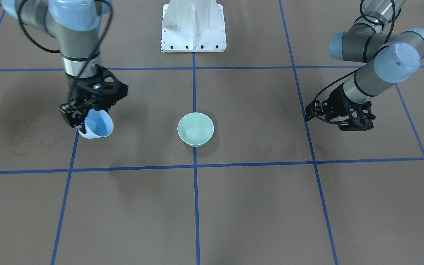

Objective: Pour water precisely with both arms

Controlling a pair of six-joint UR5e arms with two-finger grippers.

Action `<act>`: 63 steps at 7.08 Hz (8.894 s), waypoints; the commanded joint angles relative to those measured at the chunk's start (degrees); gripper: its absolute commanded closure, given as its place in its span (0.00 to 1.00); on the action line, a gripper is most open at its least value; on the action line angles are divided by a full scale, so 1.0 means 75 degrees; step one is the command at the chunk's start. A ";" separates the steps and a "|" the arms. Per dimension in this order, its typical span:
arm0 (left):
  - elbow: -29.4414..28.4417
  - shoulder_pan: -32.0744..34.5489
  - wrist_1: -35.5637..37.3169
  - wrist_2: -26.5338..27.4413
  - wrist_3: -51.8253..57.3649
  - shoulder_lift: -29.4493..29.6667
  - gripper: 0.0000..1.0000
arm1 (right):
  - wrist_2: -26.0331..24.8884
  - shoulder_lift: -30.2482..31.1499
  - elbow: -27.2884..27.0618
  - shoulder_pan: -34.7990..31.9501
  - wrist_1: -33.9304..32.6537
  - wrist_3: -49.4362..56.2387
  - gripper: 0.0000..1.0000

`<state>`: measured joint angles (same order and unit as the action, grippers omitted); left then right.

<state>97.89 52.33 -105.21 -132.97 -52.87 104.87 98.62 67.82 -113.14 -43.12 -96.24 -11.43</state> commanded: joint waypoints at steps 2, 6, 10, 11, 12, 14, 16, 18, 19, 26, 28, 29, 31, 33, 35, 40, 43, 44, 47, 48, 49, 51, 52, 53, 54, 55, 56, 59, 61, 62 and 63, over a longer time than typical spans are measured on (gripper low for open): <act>0.0026 -0.0005 0.0000 0.0023 -0.0017 -0.0003 0.23 | 0.0163 0.3264 -0.0292 -0.0438 0.4432 -0.2788 1.00; 0.0142 0.0007 0.0012 0.0069 -0.0029 -0.0026 0.23 | -0.0361 0.4924 0.1567 -0.0508 0.8883 -0.4834 1.00; 0.0201 0.0007 0.0024 0.0070 -0.0029 -0.0050 0.23 | -0.0809 0.5114 0.1983 -0.0461 0.9480 -0.6326 1.00; 0.0201 0.0007 0.0035 0.0070 -0.0029 -0.0050 0.23 | -0.0821 0.5114 0.1983 -0.0461 0.9491 -0.6350 1.00; 0.0201 0.0007 0.0035 0.0070 -0.0029 -0.0050 0.23 | -0.0809 0.5091 0.2076 -0.0450 0.9480 -0.6350 0.93; 0.0201 0.0007 0.0035 0.0070 -0.0029 -0.0050 0.23 | -0.0739 0.5055 0.2194 -0.0415 0.9468 -0.6350 0.83; 0.0201 0.0007 0.0035 0.0070 -0.0029 -0.0050 0.23 | -0.0692 0.5044 0.2241 -0.0356 0.9457 -0.6339 0.74; 0.0271 0.0007 0.0058 0.0058 -0.0029 -0.0050 0.23 | -0.0692 0.5055 0.2253 -0.0321 0.9421 -0.6350 0.11; 0.0307 0.0018 0.0059 0.0058 -0.0029 -0.0061 0.23 | -0.0692 0.5055 0.2322 -0.0332 0.9468 -0.6350 0.00; 0.0377 -0.0063 0.0105 0.0081 -0.0482 -0.0003 0.23 | 0.1192 0.5067 0.2100 -0.1794 0.9339 -0.5569 0.00; 0.0284 -0.0435 0.0106 0.0139 -0.1453 0.0556 0.23 | 0.2336 0.4730 0.1984 -0.2823 0.8431 -0.5169 0.00; 0.0156 -0.1042 0.0187 0.0546 -0.2178 0.1024 0.23 | 0.2993 0.4426 0.1972 -0.3408 0.7683 -0.4448 0.00; -0.0789 -0.1770 0.0934 0.1146 -0.2838 0.2846 0.23 | 0.4026 0.3653 0.1960 -0.4406 0.5578 -0.2726 0.00; -0.1858 -0.2299 0.0914 0.1873 -0.3180 0.4002 0.23 | 0.4591 0.3241 0.1972 -0.5029 0.3828 -0.0793 0.00; -0.2268 -0.2489 0.0716 0.1898 -0.3287 0.4145 0.24 | 0.4908 0.2889 0.1960 -0.5405 0.2420 0.0651 0.00; -0.2799 -0.2490 0.0328 0.1886 -0.3229 0.4357 1.00 | 0.5166 0.2864 0.1854 -0.5582 0.2261 0.0868 0.00; -0.1716 -0.1813 0.0352 0.1188 -0.2519 0.3381 1.00 | 0.5167 0.2864 0.1889 -0.5547 0.2249 0.0880 0.00; -0.0723 -0.1345 0.0352 0.0812 -0.1667 0.2142 1.00 | 0.5167 0.2887 0.1890 -0.5524 0.2238 0.0915 0.00; 0.0389 0.0316 0.0258 0.0296 0.2383 -0.1015 1.00 | 0.5156 0.2888 0.1843 -0.5558 0.1564 0.1602 0.00; 0.0111 0.0927 0.0258 0.0107 0.3475 -0.1394 1.00 | 0.5156 0.2841 0.1785 -0.5768 0.0885 0.2454 0.00; -0.0252 0.1130 0.0258 0.0093 0.3846 -0.1479 1.00 | 0.5144 0.2794 0.1703 -0.5805 0.0461 0.2775 0.00; -0.0699 0.1214 0.0258 0.0105 0.3862 -0.1491 1.00 | 0.5004 0.2794 0.1667 -0.5735 0.0421 0.2779 0.00; -0.0898 0.1237 0.0269 0.0128 0.3862 -0.1480 1.00 | 0.5003 0.2794 0.1667 -0.5735 0.0421 0.2779 0.00; -0.0981 0.1365 0.0293 0.0117 0.3873 -0.1479 1.00 | 0.5003 0.2794 0.1667 -0.5735 0.0421 0.2779 0.00; -0.1040 0.1378 0.0305 0.0163 0.3873 -0.1479 1.00 | 0.5003 0.2794 0.1667 -0.5735 0.0421 0.2779 0.00; -0.1087 0.1459 0.0328 0.0175 0.3908 -0.1479 0.64 | 0.5003 0.2782 0.1667 -0.5735 0.0421 0.2779 0.00; -0.1111 0.1518 0.0351 0.0163 0.4303 -0.1491 0.26 | 0.5003 0.2782 0.1667 -0.5735 0.0421 0.2779 0.00; -0.1029 0.2464 0.0328 -0.0209 0.5054 -0.1667 0.00 | 0.4992 0.2793 0.1667 -0.5676 0.0305 0.2779 0.00; -0.1029 0.3622 0.0352 -0.1263 0.5069 -0.1655 0.00 | 0.4992 0.2793 0.1678 -0.5571 0.0105 0.2779 0.00; -0.1029 0.3872 0.0352 -0.1336 0.5092 -0.1644 0.00 | 0.4992 0.2805 0.1713 -0.5571 0.0047 0.2779 0.00; -0.1041 0.4303 0.0352 -0.1325 0.5347 -0.1632 0.00 | 0.4980 0.2782 0.1702 -0.5547 -0.0244 0.2779 0.00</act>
<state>90.16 80.81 -102.59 -142.22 -14.29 92.54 136.03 88.77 -100.41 -84.95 -96.20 9.41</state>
